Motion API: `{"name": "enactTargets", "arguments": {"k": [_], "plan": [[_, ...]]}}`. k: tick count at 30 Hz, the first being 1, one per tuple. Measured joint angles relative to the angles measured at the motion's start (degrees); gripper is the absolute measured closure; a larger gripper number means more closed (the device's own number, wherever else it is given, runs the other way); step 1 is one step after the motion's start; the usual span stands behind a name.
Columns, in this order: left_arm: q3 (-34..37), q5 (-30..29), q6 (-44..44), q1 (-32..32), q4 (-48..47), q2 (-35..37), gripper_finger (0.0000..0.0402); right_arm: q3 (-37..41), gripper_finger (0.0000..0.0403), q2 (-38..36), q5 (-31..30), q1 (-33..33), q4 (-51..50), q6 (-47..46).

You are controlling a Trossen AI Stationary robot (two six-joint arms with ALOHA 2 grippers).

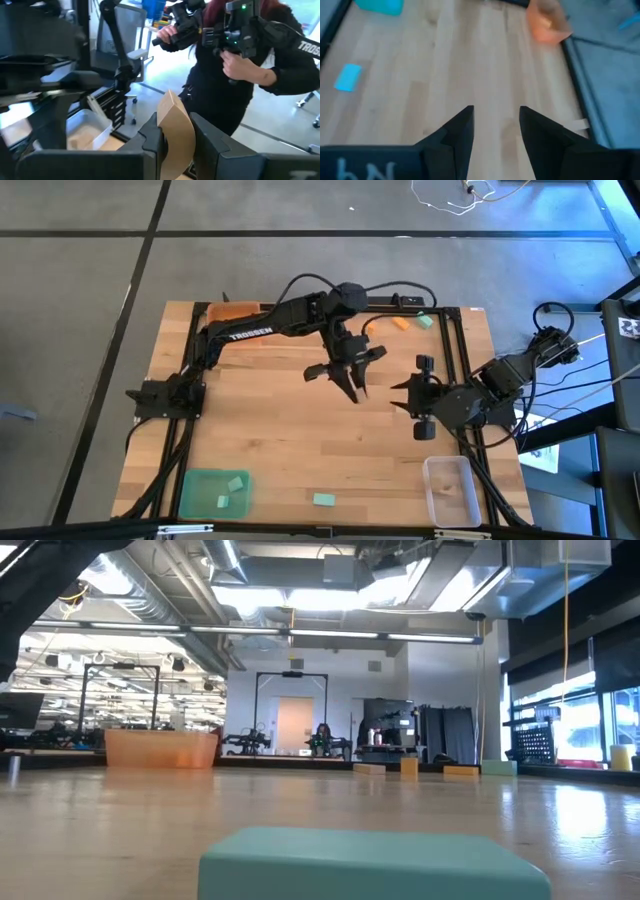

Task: Sort & place blocks by color
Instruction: Put the brown block into the transparent bin

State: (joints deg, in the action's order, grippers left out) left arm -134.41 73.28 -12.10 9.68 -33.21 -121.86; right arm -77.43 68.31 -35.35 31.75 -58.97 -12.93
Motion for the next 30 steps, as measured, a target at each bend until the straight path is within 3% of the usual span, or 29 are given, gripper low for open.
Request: {"name": "enactTargets", "arguments": {"k": [7,30], "plan": [[-0.02,-0.2,0.64,2.86,0.72,-0.64,0.0342,0.0,0.0274,0.0,-1.07,0.0,4.1,7.19],[-0.02,1.95,3.05,4.62,4.9,-3.83,0.0342,-0.02,0.0274,0.0,-1.64,-4.0,9.04,12.49]]}}
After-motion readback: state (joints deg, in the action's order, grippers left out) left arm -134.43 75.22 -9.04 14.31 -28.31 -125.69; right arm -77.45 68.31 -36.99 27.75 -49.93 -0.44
